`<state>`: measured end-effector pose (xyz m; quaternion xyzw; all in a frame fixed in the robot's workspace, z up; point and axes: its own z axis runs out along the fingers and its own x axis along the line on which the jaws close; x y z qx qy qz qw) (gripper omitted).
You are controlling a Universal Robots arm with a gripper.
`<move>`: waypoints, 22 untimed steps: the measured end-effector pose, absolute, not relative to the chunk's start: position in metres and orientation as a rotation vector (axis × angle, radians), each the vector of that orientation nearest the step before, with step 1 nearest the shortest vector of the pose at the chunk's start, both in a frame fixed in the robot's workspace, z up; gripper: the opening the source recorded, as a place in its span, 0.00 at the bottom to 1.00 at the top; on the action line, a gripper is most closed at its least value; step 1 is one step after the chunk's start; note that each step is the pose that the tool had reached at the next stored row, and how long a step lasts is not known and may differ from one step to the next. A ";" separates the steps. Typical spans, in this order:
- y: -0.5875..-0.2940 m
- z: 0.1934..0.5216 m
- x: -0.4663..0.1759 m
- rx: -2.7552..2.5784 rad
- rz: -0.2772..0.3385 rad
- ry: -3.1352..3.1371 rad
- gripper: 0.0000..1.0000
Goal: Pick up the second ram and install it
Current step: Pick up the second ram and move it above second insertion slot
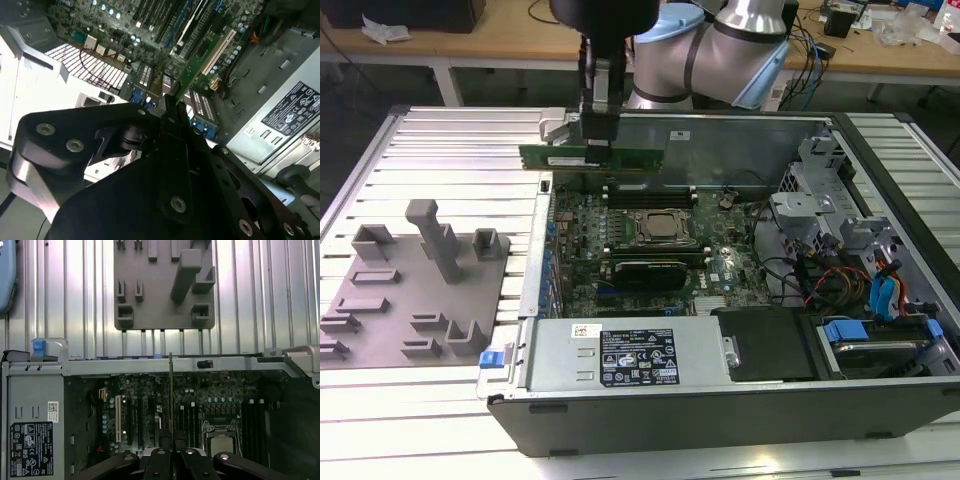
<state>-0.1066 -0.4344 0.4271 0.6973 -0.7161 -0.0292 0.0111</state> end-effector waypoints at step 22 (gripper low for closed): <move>-0.411 0.403 -0.024 2.160 -0.147 -2.220 0.13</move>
